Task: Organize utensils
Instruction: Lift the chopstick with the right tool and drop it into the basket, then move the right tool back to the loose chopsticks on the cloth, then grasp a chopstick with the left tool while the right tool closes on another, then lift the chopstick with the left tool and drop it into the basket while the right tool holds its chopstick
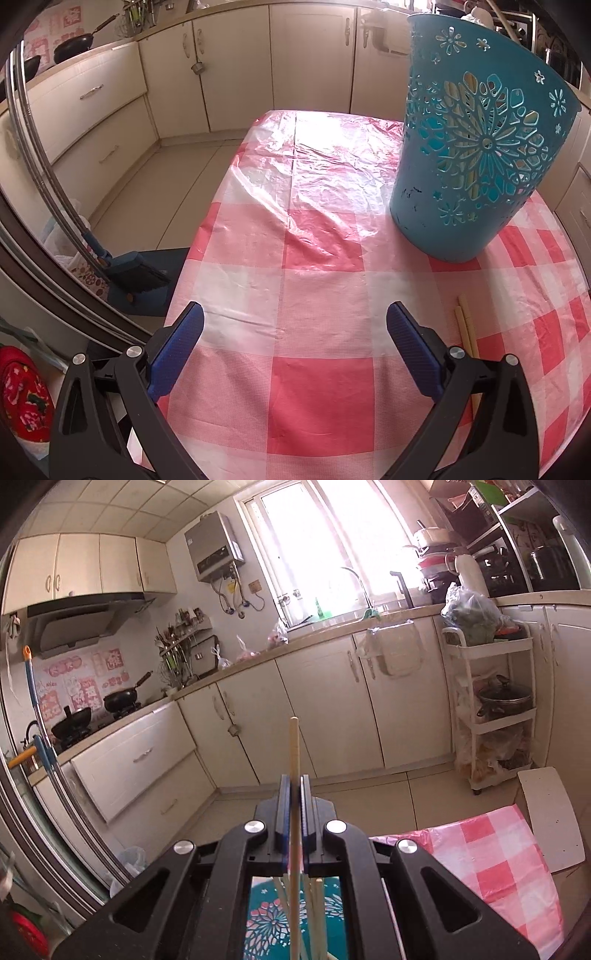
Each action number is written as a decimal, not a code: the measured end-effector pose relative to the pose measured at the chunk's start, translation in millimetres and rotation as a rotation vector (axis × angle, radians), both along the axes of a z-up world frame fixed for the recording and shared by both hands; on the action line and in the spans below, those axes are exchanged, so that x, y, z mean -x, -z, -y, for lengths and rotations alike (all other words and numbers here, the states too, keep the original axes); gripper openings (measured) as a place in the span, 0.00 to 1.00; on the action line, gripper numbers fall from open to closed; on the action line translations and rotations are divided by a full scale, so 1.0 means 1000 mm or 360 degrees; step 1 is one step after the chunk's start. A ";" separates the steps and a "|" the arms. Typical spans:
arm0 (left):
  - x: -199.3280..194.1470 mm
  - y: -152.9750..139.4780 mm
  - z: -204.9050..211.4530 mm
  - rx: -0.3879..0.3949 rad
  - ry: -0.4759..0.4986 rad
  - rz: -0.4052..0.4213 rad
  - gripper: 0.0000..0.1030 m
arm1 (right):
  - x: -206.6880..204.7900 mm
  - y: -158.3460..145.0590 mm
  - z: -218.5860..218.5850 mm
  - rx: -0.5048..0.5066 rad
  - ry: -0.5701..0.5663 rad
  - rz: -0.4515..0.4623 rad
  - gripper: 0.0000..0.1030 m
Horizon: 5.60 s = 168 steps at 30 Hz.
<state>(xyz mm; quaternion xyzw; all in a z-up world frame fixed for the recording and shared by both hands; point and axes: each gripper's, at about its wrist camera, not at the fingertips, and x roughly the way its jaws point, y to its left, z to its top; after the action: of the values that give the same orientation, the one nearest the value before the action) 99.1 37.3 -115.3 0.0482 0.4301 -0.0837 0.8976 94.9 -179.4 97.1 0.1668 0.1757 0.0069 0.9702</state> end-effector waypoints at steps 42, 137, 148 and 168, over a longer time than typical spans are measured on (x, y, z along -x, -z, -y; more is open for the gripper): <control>0.004 -0.005 -0.012 0.0052 -0.0031 0.0043 0.92 | 0.105 0.173 -0.075 0.0224 -0.0395 -0.0910 0.20; 0.075 -0.046 0.059 -0.0013 0.0455 0.0016 0.04 | 0.151 0.170 0.004 0.0344 -0.0313 -0.0840 0.11; 0.073 -0.125 0.027 0.0350 0.0423 0.0160 0.04 | 0.152 0.170 0.001 0.0374 -0.0308 -0.0833 0.11; 0.007 -0.260 0.045 0.0741 0.0304 0.0727 0.04 | 0.152 0.170 -0.006 0.0428 -0.0336 -0.0826 0.20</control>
<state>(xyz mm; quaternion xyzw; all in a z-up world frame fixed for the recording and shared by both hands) 91.7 -7.5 145.1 -0.1006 0.1807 -0.2504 0.9458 -57.4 -173.4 -72.9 0.0141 0.4332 0.0416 0.9002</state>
